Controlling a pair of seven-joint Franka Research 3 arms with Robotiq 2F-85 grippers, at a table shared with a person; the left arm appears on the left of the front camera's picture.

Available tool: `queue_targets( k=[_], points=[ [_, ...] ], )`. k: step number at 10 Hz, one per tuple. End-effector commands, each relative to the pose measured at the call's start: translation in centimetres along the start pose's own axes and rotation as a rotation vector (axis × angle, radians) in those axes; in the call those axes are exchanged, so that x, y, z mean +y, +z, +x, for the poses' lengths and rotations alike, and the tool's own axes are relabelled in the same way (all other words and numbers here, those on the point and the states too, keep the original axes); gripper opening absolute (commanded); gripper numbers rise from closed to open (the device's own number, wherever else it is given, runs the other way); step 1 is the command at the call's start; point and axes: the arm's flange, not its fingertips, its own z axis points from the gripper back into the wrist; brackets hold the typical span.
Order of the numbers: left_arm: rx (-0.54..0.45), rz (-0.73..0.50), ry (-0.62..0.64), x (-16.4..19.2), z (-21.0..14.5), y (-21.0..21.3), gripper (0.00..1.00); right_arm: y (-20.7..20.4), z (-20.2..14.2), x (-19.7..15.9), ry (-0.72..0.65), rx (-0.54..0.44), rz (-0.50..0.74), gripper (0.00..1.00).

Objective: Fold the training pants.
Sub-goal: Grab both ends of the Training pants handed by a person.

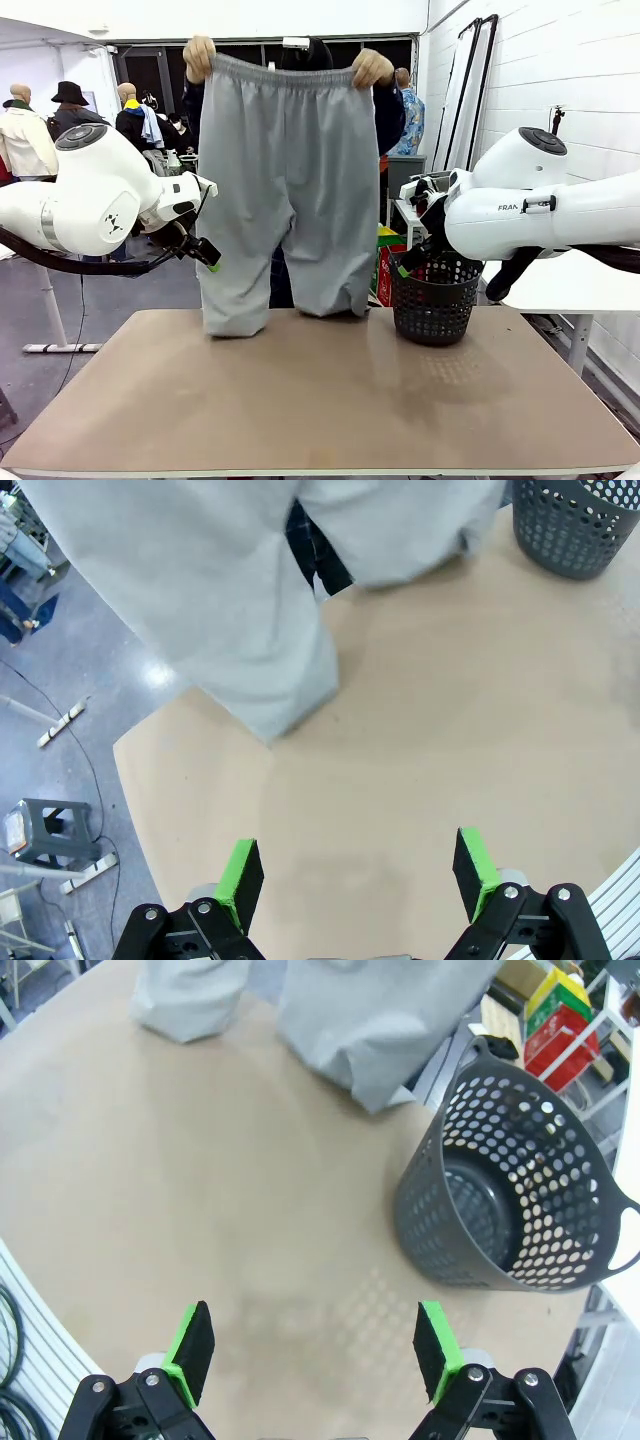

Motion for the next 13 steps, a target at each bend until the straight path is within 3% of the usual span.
queue_targets(
  k=[1,13],
  points=[
    [-0.002,-0.001,-0.001,-0.02,0.01,0.05,1.0,0.07,0.06,0.0,-0.004,-0.002,0.0,1.0],
    [-0.002,-0.001,-0.001,-0.02,0.01,0.05,1.0,0.07,0.06,0.0,-0.004,-0.002,0.0,1.0]
  ],
)
